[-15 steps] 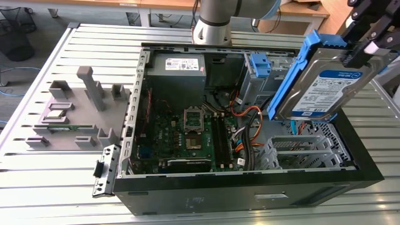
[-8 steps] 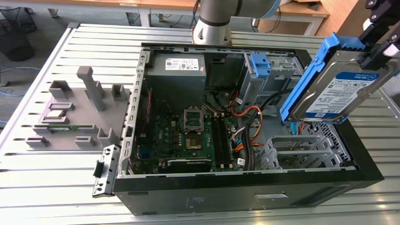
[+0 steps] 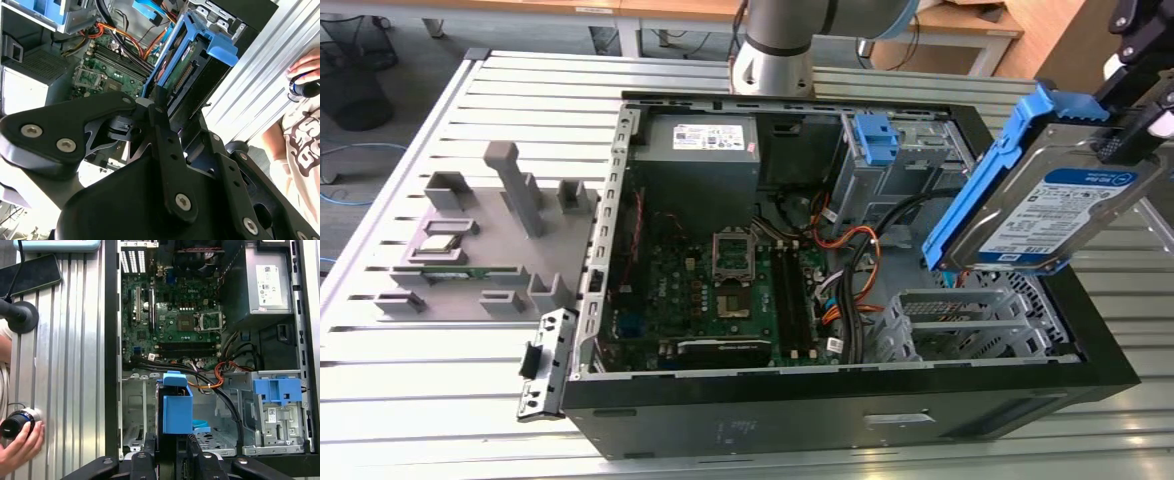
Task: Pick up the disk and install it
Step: 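Insert the disk into the insertion slot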
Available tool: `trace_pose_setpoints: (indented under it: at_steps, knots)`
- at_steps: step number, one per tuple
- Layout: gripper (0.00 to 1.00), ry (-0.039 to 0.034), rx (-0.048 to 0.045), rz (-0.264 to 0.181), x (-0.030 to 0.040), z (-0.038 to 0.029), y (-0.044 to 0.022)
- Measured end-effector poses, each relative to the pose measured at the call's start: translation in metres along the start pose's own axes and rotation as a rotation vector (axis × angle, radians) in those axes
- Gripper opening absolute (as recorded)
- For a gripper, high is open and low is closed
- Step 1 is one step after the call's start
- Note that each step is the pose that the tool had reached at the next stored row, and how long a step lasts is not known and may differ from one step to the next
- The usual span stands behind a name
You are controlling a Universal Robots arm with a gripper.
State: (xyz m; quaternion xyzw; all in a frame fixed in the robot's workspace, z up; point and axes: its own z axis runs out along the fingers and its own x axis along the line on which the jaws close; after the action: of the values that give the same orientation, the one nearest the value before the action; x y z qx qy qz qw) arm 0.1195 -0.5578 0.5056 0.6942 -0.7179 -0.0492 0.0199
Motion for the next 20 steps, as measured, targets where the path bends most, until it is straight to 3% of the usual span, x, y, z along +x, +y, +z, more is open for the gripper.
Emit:
trace_pose_setpoints:
  at_steps: [7, 12, 16, 20]
  knots:
    - [0.35, -0.0001, 0.0, 0.0, 0.0024, 0.0084, -0.0009]
    - [0.35, -0.0002, 0.0, 0.0, 0.003, 0.0089, -0.001]
    - [0.35, 0.0, 0.0, 0.0, 0.0074, 0.0095, -0.0012]
    - [0.35, 0.0, 0.0, 0.0, 0.0097, 0.0132, -0.0016]
